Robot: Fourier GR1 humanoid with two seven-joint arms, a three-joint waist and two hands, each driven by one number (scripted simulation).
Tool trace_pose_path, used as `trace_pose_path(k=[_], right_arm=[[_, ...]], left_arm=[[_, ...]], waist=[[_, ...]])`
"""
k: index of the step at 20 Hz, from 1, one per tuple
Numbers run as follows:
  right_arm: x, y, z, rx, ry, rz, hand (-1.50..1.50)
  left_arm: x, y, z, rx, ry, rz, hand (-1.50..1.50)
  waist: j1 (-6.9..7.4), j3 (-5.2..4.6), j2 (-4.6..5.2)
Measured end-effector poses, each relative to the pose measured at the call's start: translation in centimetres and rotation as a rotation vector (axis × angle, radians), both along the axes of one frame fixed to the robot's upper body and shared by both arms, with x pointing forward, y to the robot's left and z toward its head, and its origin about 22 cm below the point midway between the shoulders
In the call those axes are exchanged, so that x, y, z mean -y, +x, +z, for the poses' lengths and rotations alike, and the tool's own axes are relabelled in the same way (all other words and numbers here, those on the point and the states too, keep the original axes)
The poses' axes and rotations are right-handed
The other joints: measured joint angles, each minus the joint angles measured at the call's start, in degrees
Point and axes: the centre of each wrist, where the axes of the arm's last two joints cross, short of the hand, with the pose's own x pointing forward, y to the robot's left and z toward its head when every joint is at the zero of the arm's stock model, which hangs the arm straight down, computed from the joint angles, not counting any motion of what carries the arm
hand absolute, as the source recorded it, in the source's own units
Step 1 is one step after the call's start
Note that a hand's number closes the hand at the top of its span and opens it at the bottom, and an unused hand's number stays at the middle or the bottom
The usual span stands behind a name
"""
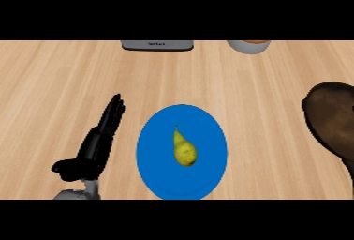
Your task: Pick the tomato from the plate and place it in the pan
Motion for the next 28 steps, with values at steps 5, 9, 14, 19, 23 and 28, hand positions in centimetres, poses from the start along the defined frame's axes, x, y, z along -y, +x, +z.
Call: trace_pose_path(k=[5, 9, 14, 19, 23, 28], right_arm=[[0.8, -0.2, -1.0, -0.139, 0.221, 0.103, -1.5], [1.7, -0.1, -0.8, -0.103, 0.3, 0.178, -1.5], [2.4, -0.5, -0.7, 0.083, 0.271, 0.215, -1.5], [2.9, -1.0, -0.8, 0.275, 0.27, 0.218, -1.5], [4.3, -2.6, -1.0, 0.385, 0.326, 0.246, -1.5], [5.3, -6.2, -3.2, 0.482, 0.411, 0.347, -1.5]], left_arm=[[0.3, 0.1, 0.1, 0.005, -0.001, -0.005, 0.0], [0.7, 0.5, 0.5, 0.016, 0.002, -0.009, 0.0], [0.0, 0.2, 0.4, 0.009, -0.008, -0.014, 0.0], [0.3, 0.0, 0.3, 0.002, -0.003, -0.005, 0.0], [0.0, -0.4, 0.0, -0.003, -0.004, 0.014, 0.0], [-0.7, -0.3, 0.0, -0.012, 0.004, 0.032, 0.0]], waist=[[0.61, 0.14, 0.28], [0.97, 0.19, 0.49], [0.75, 0.2, 0.4], [0.08, 0.09, 0.1], [-0.8, -0.04, -0.3], [-1.88, -0.16, -0.69]])
